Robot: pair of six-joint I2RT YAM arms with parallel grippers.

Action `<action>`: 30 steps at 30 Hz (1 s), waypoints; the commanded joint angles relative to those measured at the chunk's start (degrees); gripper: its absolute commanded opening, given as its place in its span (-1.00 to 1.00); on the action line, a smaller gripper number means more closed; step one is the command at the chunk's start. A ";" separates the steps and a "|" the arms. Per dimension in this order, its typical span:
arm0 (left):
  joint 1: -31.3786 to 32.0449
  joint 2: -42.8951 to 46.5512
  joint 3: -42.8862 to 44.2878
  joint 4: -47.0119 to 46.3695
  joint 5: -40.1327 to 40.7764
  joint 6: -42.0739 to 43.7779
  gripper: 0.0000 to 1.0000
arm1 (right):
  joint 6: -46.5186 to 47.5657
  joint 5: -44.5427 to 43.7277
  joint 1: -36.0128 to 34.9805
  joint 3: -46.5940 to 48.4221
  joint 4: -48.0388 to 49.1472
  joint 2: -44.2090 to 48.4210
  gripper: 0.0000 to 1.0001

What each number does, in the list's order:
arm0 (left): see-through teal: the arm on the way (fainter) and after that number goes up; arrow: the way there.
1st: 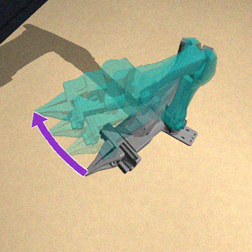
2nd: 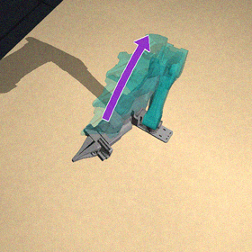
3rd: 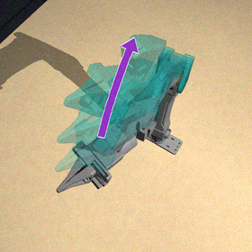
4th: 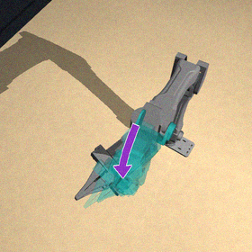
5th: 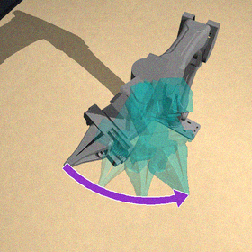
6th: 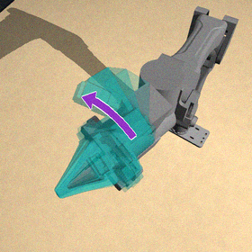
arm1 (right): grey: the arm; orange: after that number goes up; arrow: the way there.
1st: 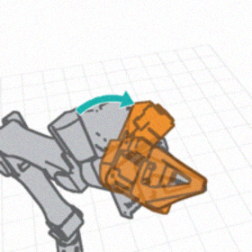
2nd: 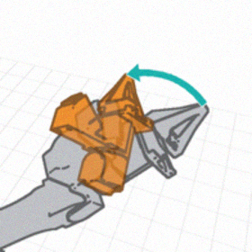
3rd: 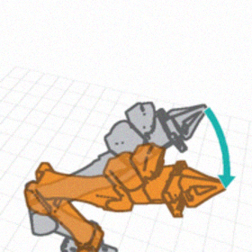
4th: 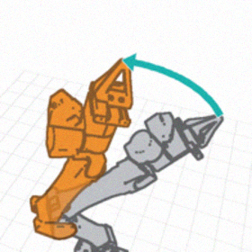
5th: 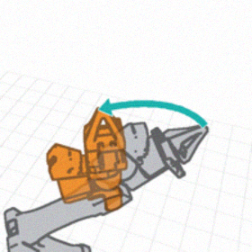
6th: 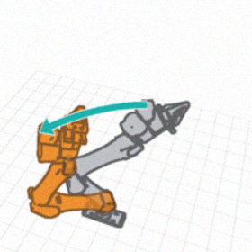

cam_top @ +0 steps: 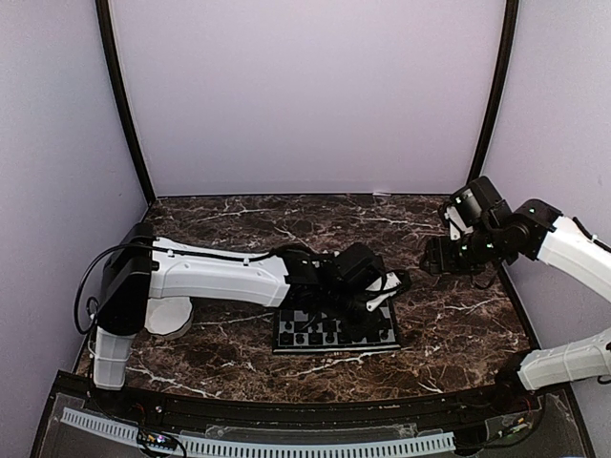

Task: Set up the chess pieces on the board
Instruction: Place the knight at b8.

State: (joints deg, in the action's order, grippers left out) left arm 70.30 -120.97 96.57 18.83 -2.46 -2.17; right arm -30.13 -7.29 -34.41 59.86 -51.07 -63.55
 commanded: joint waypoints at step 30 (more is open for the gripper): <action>-0.33 -5.07 -0.19 -3.27 0.64 0.12 -0.88 | 2.12 0.19 2.06 0.13 -0.87 -3.20 0.36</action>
State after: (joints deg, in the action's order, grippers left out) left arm 70.24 -125.82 96.16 16.19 -2.26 -2.13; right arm -28.73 -7.31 -32.86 59.86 -51.94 -66.43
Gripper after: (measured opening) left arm 0.068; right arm 0.682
